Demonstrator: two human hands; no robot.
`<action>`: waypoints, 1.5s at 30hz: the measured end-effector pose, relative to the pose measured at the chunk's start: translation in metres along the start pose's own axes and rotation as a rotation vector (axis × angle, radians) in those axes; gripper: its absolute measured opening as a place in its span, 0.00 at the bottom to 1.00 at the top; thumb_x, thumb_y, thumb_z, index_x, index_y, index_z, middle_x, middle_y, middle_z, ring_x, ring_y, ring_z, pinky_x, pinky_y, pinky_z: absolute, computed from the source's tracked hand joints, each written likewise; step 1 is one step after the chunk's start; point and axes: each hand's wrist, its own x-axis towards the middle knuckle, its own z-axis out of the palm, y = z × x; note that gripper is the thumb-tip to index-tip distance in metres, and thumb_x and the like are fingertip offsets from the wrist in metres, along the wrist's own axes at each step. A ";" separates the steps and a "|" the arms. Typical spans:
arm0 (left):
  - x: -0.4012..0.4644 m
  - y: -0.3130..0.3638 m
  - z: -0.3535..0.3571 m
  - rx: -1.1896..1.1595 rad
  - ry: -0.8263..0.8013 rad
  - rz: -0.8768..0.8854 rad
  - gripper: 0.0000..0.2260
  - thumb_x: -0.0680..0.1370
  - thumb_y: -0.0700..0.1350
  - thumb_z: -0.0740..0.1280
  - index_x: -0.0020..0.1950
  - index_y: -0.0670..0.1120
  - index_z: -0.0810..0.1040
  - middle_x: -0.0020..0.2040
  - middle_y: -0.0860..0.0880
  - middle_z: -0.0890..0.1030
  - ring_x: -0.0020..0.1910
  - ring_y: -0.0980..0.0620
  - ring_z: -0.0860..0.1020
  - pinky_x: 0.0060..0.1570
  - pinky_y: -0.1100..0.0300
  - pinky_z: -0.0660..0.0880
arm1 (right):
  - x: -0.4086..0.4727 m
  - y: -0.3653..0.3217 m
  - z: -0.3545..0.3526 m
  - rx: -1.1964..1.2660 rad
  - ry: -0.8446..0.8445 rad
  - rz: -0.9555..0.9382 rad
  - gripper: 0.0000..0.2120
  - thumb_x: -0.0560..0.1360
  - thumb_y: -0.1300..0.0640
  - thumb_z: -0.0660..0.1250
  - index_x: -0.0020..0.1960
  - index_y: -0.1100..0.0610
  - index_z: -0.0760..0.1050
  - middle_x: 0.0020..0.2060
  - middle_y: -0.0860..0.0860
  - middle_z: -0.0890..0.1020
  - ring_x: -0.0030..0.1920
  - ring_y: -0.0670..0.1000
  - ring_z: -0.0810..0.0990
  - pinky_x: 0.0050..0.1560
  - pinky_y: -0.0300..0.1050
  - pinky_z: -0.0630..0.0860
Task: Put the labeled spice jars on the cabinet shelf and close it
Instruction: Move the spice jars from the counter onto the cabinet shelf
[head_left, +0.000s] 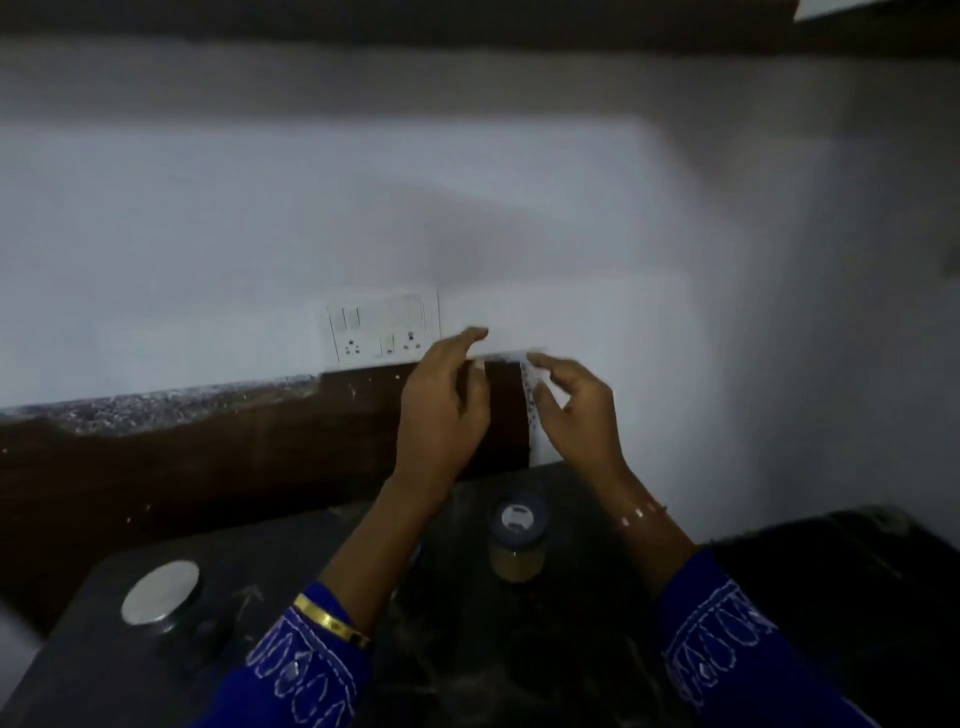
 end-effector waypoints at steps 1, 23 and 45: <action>-0.017 -0.007 0.004 -0.004 -0.033 -0.035 0.15 0.76 0.37 0.60 0.62 0.38 0.76 0.58 0.41 0.80 0.58 0.53 0.76 0.61 0.62 0.72 | -0.014 0.019 0.005 -0.036 -0.058 0.072 0.15 0.75 0.66 0.64 0.62 0.62 0.75 0.59 0.57 0.79 0.60 0.52 0.76 0.58 0.31 0.68; -0.146 -0.092 0.057 0.060 -0.557 -0.846 0.16 0.78 0.37 0.61 0.66 0.40 0.71 0.63 0.43 0.77 0.62 0.48 0.75 0.58 0.60 0.70 | -0.053 0.139 0.071 -0.778 -0.972 0.376 0.44 0.71 0.50 0.70 0.77 0.51 0.45 0.76 0.58 0.48 0.76 0.62 0.48 0.74 0.63 0.54; -0.192 -0.088 0.070 0.198 -0.599 -0.602 0.38 0.68 0.48 0.74 0.73 0.43 0.60 0.71 0.44 0.68 0.71 0.47 0.66 0.70 0.47 0.65 | -0.058 0.109 0.064 -0.316 -0.618 0.761 0.31 0.72 0.44 0.67 0.68 0.60 0.65 0.64 0.58 0.72 0.64 0.58 0.72 0.63 0.51 0.70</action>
